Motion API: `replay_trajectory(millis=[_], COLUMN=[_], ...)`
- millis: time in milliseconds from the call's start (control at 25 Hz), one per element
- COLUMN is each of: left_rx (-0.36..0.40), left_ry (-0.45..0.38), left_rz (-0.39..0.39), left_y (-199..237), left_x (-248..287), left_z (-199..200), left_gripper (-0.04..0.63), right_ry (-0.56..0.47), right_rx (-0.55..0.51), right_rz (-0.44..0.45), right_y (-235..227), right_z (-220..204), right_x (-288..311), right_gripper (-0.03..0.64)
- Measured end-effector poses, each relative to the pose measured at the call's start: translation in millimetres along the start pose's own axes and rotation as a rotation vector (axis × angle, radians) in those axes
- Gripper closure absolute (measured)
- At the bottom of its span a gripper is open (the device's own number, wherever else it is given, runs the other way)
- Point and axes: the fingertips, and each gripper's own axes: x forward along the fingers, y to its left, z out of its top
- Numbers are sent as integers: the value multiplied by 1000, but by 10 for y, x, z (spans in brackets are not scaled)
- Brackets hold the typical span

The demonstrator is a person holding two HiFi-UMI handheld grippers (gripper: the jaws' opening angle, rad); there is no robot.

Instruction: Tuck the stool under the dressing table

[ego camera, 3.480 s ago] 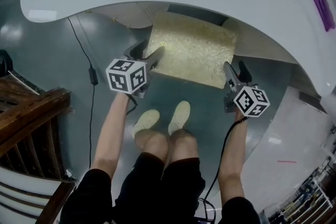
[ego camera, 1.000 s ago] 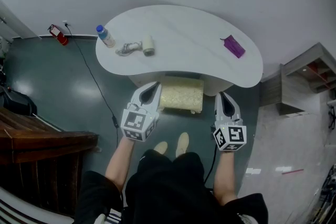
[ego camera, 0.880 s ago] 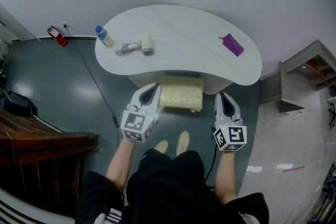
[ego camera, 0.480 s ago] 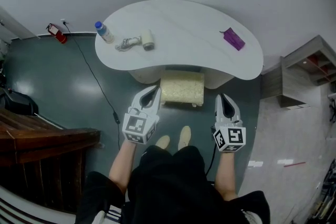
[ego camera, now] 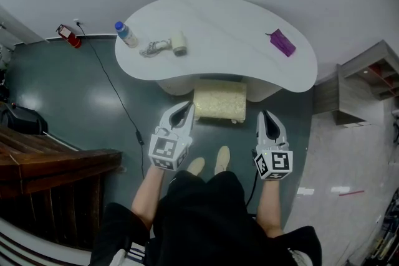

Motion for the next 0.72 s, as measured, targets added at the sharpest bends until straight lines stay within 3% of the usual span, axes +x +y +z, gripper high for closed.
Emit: replay_trajectory(millis=[720], left_rx=[-15], left_ry=[15], left_rz=[4], left_y=[94], left_x=[85], left_z=[-49], left_gripper=[588], right_ry=[8], right_rx=[3], right_rz=[-3], right_y=[4], right_z=[-24], right_x=[105], right_gripper=[595])
